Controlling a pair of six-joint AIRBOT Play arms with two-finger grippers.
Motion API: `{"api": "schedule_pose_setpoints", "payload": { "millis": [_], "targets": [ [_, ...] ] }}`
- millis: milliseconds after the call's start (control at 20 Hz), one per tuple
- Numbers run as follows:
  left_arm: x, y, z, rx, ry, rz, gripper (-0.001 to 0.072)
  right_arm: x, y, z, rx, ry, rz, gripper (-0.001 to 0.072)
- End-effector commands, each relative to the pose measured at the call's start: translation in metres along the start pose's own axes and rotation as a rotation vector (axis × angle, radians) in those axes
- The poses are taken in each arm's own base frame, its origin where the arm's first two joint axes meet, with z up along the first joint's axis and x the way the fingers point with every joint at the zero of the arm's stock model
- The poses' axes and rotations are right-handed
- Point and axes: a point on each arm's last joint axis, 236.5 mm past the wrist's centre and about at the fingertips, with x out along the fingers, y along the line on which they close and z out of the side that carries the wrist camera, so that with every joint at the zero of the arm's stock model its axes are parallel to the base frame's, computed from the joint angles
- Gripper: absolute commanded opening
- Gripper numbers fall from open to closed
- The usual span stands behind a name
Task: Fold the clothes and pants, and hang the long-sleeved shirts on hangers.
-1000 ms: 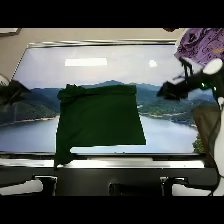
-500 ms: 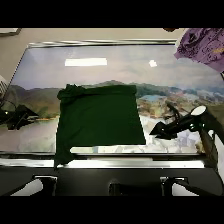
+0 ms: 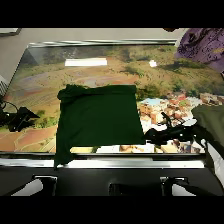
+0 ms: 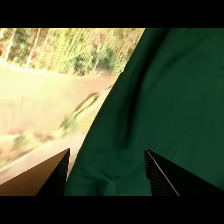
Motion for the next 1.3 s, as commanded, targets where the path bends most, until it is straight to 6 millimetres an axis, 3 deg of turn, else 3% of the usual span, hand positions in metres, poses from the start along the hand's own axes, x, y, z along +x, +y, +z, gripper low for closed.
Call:
{"api": "schedule_pose_setpoints", "payload": {
  "millis": [0, 50, 100, 250, 400, 500, 700, 1000, 1250],
  "targets": [
    [0.000, 0.001, -0.004, 0.000, 0.017, 0.002, 0.0539, 0.022, -0.001, -0.006, -0.049, 0.017, -0.070, 0.0474],
    [0.000, 0.005, -0.009, 0.010, 0.038, 0.018, 0.0539, 0.026, 0.001, -0.007, -0.054, 0.021, -0.080, 0.0451],
    [-0.001, 0.011, -0.013, 0.041, 0.052, 0.044, 0.0539, 0.027, 0.002, -0.006, -0.042, 0.016, -0.082, 0.0286],
    [0.005, 0.031, -0.025, 0.032, 0.054, 0.078, 0.0539, 0.025, 0.005, -0.004, -0.041, -0.001, -0.078, 0.0043],
    [0.036, 0.034, -0.058, 0.025, 0.121, 0.005, 0.0539, 0.018, 0.009, 0.005, -0.036, -0.055, -0.085, 0.0032],
    [0.054, 0.032, -0.069, 0.006, 0.120, -0.051, 0.0539, 0.015, 0.013, 0.005, -0.033, -0.064, -0.082, 0.0032],
    [0.074, 0.044, -0.076, -0.033, 0.094, -0.046, 0.0539, 0.012, 0.018, -0.002, -0.030, -0.043, -0.068, 0.0032],
    [0.089, 0.036, -0.085, -0.038, 0.138, -0.118, 0.0538, 0.013, 0.020, -0.004, 0.008, -0.033, -0.062, 0.0032],
    [0.104, 0.018, -0.092, -0.017, 0.180, -0.165, 0.0537, 0.012, 0.029, -0.008, 0.020, -0.021, -0.024, 0.0032]
  ]
}}
